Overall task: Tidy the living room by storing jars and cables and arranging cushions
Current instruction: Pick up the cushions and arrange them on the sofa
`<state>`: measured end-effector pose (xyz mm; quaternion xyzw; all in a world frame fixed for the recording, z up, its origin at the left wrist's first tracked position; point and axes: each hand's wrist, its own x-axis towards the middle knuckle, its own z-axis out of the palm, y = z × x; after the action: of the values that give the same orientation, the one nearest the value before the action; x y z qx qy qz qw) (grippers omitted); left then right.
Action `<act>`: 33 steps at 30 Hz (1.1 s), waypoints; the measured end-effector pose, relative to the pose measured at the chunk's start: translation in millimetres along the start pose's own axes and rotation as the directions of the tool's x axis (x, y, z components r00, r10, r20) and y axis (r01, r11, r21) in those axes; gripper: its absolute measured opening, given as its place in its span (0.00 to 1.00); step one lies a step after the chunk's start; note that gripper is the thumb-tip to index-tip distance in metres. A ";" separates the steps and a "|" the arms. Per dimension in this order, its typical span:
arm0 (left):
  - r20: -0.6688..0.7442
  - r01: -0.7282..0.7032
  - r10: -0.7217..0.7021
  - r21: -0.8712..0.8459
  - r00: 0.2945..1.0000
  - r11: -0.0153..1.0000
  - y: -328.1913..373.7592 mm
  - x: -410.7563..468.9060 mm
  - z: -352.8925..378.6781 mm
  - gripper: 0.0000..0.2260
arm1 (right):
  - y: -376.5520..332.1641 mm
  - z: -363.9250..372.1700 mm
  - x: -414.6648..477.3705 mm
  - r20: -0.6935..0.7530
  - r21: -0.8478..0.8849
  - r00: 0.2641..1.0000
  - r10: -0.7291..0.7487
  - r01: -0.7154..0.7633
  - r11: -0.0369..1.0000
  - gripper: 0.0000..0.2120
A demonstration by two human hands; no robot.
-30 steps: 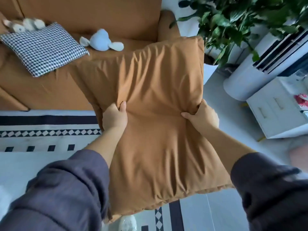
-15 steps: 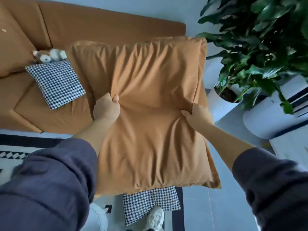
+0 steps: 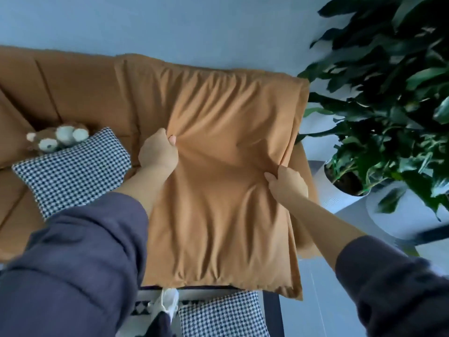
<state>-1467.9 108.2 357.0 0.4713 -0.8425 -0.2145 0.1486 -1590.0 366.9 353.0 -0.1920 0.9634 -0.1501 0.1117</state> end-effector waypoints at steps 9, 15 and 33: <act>0.038 -0.304 0.302 0.073 0.953 0.950 79.5 232.7 83.1 0.09 | -61.7 71.5 177.5 0.071 0.236 0.925 0.373 -0.379 0.895 0.16; 0.080 -0.339 0.334 0.060 0.939 0.939 66.9 294.1 152.8 0.07 | -53.8 115.3 253.5 0.046 0.383 0.863 0.504 -0.481 0.789 0.16; 0.498 -0.663 0.606 -0.079 0.621 0.745 -68.9 105.4 299.2 0.16 | 9.7 275.6 159.1 0.375 0.244 0.873 0.312 -0.418 0.875 0.22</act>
<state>-1606.9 52.0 69.1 0.0797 -0.9732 -0.2132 -0.0321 -1661.5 243.4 68.5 -0.0058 0.9136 -0.2450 0.3245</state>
